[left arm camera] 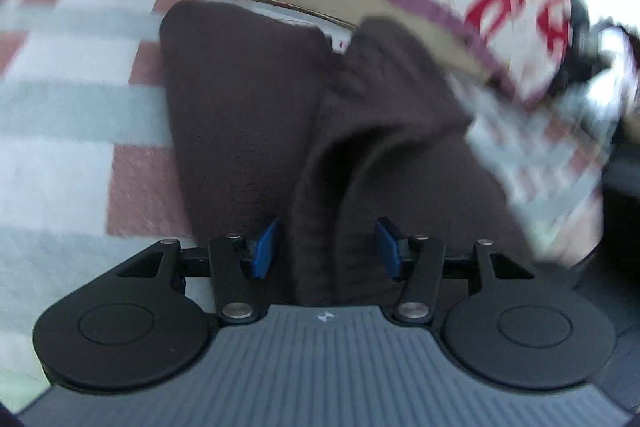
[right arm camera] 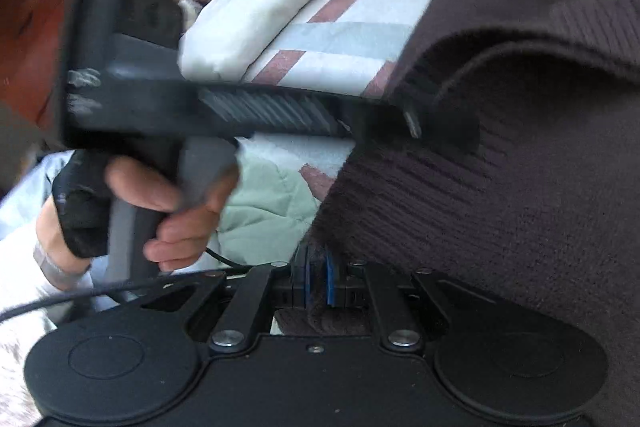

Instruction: Fold clothes

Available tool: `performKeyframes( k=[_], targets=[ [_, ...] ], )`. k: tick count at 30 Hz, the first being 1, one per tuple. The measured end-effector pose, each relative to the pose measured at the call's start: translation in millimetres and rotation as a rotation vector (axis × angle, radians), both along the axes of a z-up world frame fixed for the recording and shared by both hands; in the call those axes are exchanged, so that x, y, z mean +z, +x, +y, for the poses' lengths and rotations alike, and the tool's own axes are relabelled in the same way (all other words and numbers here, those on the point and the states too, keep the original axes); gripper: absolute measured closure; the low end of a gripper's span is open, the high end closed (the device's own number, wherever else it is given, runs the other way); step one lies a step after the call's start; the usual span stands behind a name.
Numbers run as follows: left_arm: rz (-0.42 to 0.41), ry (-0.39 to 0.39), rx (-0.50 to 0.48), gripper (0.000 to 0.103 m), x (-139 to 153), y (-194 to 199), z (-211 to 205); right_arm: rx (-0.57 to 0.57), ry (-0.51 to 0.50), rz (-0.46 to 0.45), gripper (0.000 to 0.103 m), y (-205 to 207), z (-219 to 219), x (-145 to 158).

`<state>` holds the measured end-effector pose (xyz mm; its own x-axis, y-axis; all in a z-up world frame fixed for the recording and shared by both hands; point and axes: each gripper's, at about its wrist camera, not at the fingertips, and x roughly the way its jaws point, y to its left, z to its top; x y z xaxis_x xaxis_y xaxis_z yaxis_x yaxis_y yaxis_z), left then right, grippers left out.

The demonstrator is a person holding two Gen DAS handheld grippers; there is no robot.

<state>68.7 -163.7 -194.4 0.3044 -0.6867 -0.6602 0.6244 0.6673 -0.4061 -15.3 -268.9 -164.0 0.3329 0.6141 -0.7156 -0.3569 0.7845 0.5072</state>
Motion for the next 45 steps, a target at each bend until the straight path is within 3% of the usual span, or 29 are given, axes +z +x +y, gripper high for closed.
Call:
performKeyframes(
  k=[3, 7, 8, 10, 12, 15, 18, 23, 26, 30, 34, 35, 36, 39, 45],
  targets=[
    [-0.12, 0.073, -0.027, 0.054, 0, -20, -9, -0.021, 0.01, 0.004, 0.093, -4, -4, 0],
    [-0.149, 0.085, -0.019, 0.054, -2, -26, -7, -0.071, 0.068, 0.05, 0.092, 1, -26, 10],
    [-0.147, 0.083, -0.016, 0.055, -2, -26, -4, -0.098, 0.086, 0.057, 0.087, 2, -34, 14],
    [-0.104, 0.045, 0.02, 0.056, -2, -20, 7, -0.164, 0.126, 0.073, 0.085, -1, -57, 22],
    [-0.08, 0.029, 0.029, 0.058, -5, -17, 14, -0.246, 0.124, 0.065, 0.079, -6, -83, 30],
    [-0.128, 0.059, 0.013, 0.066, -3, -24, 13, -0.392, 0.106, 0.036, 0.065, -11, -126, 44],
    [-0.143, 0.098, -0.03, 0.098, 1, -32, 9, -0.566, 0.138, 0.03, 0.051, -7, -165, 48],
    [-0.261, 0.136, -0.05, 0.101, 18, -51, 9, -0.827, 0.253, 0.088, 0.049, 3, -213, 30],
    [-0.248, 0.11, -0.006, 0.101, 29, -52, 21, -0.906, 0.288, 0.094, 0.049, 13, -209, 21],
    [-0.204, 0.147, 0.03, 0.101, 22, -53, 31, -0.893, 0.097, -0.021, 0.049, 28, -185, 24],
    [-0.182, 0.159, 0.037, 0.101, 14, -52, 35, -0.868, 0.105, -0.058, 0.051, 46, -181, 19],
    [-0.182, 0.159, 0.038, 0.101, 15, -52, 35, -0.85, 0.096, -0.081, 0.077, 49, -178, 20],
    [-0.186, 0.157, 0.036, 0.101, 15, -53, 34, -0.802, 0.053, -0.136, 0.086, 51, -172, 25],
    [-0.196, 0.152, 0.032, 0.101, 16, -56, 33, -0.678, -0.081, -0.271, 0.087, 57, -146, 50],
    [-0.195, 0.143, 0.037, 0.102, 21, -59, 40, -0.553, -0.07, -0.383, 0.087, 91, -110, 92]
  ],
)
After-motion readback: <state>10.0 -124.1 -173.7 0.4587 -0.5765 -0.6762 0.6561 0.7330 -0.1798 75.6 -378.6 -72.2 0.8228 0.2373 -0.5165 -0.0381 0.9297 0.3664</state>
